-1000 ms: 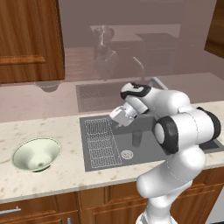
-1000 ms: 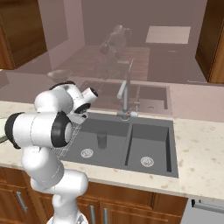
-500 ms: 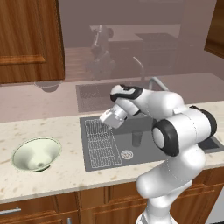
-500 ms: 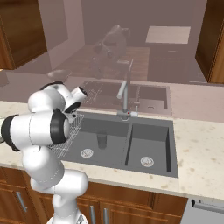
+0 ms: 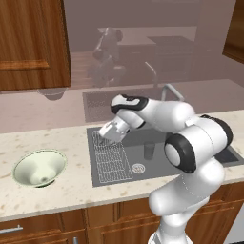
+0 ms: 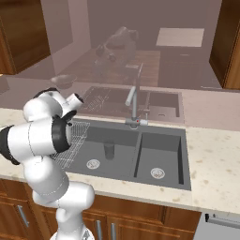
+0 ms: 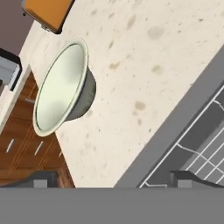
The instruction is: Place the glass cup in the left basin and the bowl in the right basin of the sink.
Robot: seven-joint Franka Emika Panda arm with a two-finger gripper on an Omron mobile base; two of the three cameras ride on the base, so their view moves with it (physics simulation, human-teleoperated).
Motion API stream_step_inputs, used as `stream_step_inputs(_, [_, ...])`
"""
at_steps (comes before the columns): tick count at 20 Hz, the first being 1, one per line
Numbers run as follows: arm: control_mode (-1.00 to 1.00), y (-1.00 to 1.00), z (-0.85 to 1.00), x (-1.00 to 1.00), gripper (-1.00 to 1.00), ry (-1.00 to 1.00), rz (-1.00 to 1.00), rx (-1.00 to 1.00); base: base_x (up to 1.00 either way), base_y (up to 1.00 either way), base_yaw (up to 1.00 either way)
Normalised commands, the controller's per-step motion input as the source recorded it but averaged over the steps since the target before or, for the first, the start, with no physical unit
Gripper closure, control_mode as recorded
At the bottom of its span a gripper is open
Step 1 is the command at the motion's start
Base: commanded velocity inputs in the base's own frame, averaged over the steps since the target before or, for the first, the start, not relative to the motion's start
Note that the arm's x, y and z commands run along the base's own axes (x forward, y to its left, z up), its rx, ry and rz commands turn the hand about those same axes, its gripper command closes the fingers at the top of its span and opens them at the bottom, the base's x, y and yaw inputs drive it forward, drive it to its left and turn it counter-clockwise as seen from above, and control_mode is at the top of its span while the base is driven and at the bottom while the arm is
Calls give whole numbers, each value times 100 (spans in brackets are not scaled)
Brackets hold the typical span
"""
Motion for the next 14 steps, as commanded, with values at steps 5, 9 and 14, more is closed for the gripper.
stream_step_inputs(5, [-100, 32, 0, -3, -100, -2, 0, 1, 0, 0, 0])
stream_step_inputs(9, [-100, 33, -1, 0, -100, -3, 0, 2, 0, 0, 0])
stream_step_inputs(14, [-100, 38, -13, 0, -100, -1, 0, 2, 0, 0, 0])
